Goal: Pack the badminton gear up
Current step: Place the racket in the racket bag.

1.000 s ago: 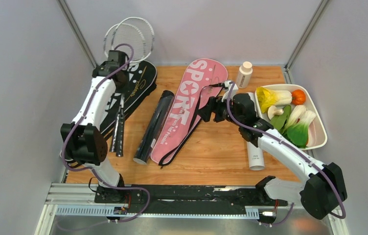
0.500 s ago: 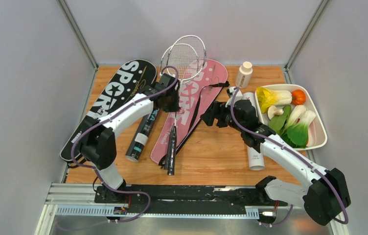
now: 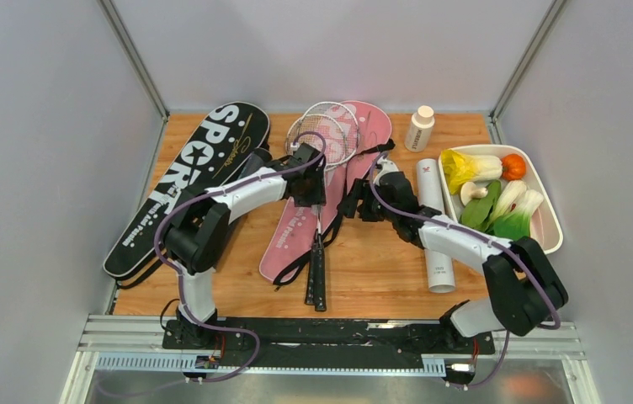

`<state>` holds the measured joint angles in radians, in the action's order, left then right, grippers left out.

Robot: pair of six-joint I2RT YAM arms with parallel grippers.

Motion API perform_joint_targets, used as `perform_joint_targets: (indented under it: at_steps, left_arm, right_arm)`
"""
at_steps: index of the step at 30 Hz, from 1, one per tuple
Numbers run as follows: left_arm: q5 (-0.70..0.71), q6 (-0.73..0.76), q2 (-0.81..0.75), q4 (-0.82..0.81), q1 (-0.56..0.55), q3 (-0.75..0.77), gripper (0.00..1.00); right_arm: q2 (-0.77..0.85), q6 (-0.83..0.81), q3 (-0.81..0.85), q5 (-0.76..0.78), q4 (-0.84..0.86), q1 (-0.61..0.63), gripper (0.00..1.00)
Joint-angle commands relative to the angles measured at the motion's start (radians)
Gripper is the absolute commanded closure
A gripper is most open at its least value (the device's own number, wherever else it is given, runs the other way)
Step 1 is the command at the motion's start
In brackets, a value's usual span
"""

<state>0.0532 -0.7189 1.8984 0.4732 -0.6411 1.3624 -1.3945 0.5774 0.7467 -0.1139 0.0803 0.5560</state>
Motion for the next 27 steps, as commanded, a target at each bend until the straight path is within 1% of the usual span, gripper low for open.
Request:
perform_joint_targets:
  at_steps: [1, 3, 4, 7, 8, 9, 10, 11, 12, 13, 14, 15, 16, 17, 18, 19, 20, 24, 27]
  left_arm:
    - [0.001, 0.043, -0.060, 0.002, -0.003, 0.070, 0.42]
    - [0.007, 0.089, -0.078, 0.066, 0.001, 0.135, 0.42]
    - [0.012, 0.138, -0.087, 0.091, 0.008, 0.154, 0.42]
    - [0.082, 0.267, -0.147, 0.232, 0.039, 0.214, 0.44]
    - [0.114, 0.332, -0.162, 0.253, 0.073, 0.215, 0.44]
    - [0.125, 0.364, -0.197, 0.283, 0.093, 0.207, 0.44]
    - [0.149, 0.432, -0.212, 0.295, 0.138, 0.200, 0.44]
    - [0.164, 0.461, -0.241, 0.319, 0.164, 0.185, 0.43]
    - [0.198, 0.515, -0.254, 0.329, 0.219, 0.175, 0.44]
    - [0.212, 0.539, -0.273, 0.340, 0.247, 0.149, 0.43]
    - [0.222, 0.579, -0.282, 0.339, 0.309, 0.133, 0.43]
    - [0.221, 0.610, -0.296, 0.330, 0.341, 0.095, 0.43]
    - [0.214, 0.623, -0.300, 0.315, 0.407, 0.076, 0.43]
    - [0.212, 0.645, -0.307, 0.303, 0.437, 0.035, 0.43]
    - [0.202, 0.655, -0.309, 0.278, 0.493, 0.014, 0.43]
    - [0.193, 0.660, -0.311, 0.262, 0.518, -0.024, 0.43]
    - [0.168, 0.660, -0.311, 0.232, 0.565, -0.040, 0.43]
    - [0.105, 0.694, -0.264, 0.135, 0.653, -0.099, 0.43]
    - [0.092, 0.741, -0.222, 0.098, 0.664, -0.136, 0.41]
  right_arm:
    - [-0.050, 0.066, 0.028, -0.057, 0.128, 0.003, 0.31]
    - [-0.083, 0.089, 0.047, -0.079, 0.145, 0.004, 0.33]
    - [-0.107, 0.098, 0.058, -0.086, 0.153, 0.004, 0.35]
    - [-0.165, 0.102, 0.094, -0.117, 0.158, 0.008, 0.41]
    - [-0.184, 0.097, 0.109, -0.124, 0.147, 0.008, 0.44]
    - [-0.202, 0.098, 0.119, -0.127, 0.136, 0.008, 0.46]
    - [-0.215, 0.096, 0.124, -0.134, 0.134, 0.010, 0.50]
    - [-0.224, 0.095, 0.129, -0.136, 0.136, 0.013, 0.52]
    - [-0.234, 0.091, 0.133, -0.137, 0.136, 0.016, 0.53]
    - [-0.241, 0.085, 0.138, -0.134, 0.136, 0.017, 0.54]
    - [-0.249, 0.078, 0.147, -0.125, 0.134, 0.016, 0.54]
    - [-0.257, 0.075, 0.157, -0.102, 0.128, 0.015, 0.54]
    - [-0.265, 0.073, 0.172, -0.073, 0.123, 0.014, 0.54]
    - [-0.275, 0.070, 0.186, -0.051, 0.123, 0.013, 0.55]
    - [-0.290, 0.065, 0.210, -0.031, 0.120, 0.011, 0.55]
    - [-0.309, 0.063, 0.237, -0.010, 0.107, 0.009, 0.56]
    - [-0.326, 0.064, 0.260, 0.011, 0.096, 0.006, 0.56]
    - [-0.410, 0.082, 0.332, 0.039, 0.081, -0.006, 0.61]
    - [-0.461, 0.084, 0.354, 0.063, 0.078, -0.010, 0.66]
